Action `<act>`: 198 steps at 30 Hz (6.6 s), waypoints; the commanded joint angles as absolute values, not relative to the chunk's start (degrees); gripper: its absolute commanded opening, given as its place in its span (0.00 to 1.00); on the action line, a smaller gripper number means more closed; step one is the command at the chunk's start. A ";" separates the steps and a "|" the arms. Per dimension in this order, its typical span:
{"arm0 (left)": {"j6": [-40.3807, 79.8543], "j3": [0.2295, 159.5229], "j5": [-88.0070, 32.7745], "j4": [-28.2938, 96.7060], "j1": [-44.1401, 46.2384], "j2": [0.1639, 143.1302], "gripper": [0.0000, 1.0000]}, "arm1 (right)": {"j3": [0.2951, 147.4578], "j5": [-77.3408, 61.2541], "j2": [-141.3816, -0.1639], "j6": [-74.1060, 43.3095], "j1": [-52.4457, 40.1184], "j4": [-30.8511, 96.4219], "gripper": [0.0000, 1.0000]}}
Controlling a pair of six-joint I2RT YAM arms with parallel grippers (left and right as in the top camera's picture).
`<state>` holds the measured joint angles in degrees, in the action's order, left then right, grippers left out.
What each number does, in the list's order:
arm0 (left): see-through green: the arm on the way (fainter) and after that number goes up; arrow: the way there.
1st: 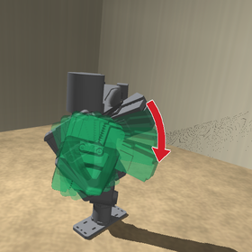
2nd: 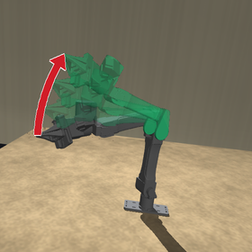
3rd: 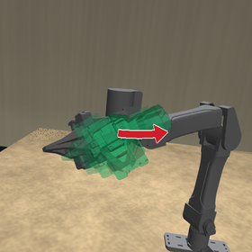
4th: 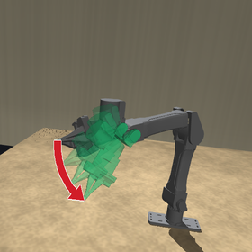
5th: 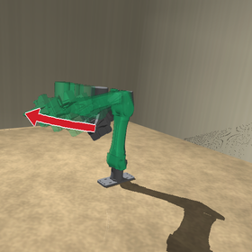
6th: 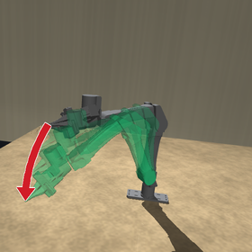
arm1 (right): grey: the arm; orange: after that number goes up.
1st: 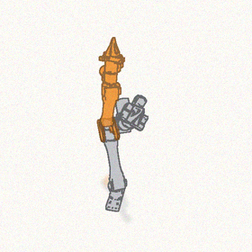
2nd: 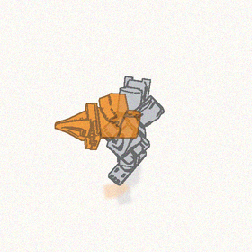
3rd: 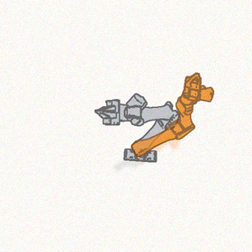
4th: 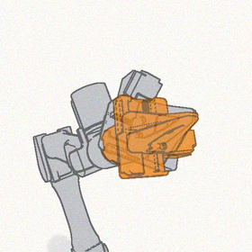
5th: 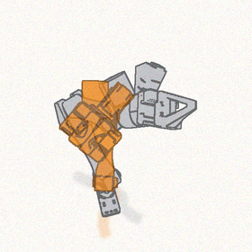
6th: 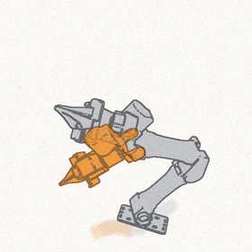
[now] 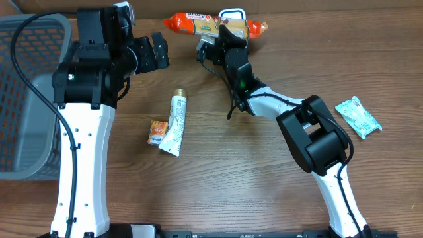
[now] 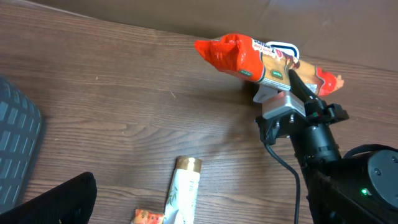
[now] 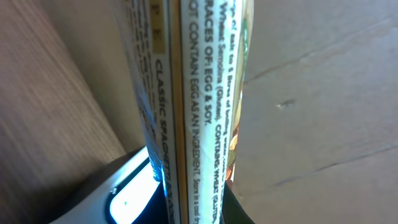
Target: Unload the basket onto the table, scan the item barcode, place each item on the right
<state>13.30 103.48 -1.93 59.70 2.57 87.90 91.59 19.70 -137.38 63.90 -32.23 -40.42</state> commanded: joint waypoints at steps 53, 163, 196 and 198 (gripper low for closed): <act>12.40 103.66 -2.37 59.61 2.28 88.01 1.00 | 84.58 2.31 -103.42 3.49 0.86 70.19 0.04; 12.40 103.66 -2.37 59.64 2.26 88.01 1.00 | 77.84 -38.11 -115.31 -20.80 -21.39 41.28 0.70; 12.40 103.66 -2.37 59.64 2.26 88.01 1.00 | 68.25 -33.74 -113.40 -33.76 -29.19 32.12 0.04; 12.40 103.66 -2.37 59.64 2.26 88.01 1.00 | 71.33 -27.57 -111.59 -31.38 -29.19 37.78 0.04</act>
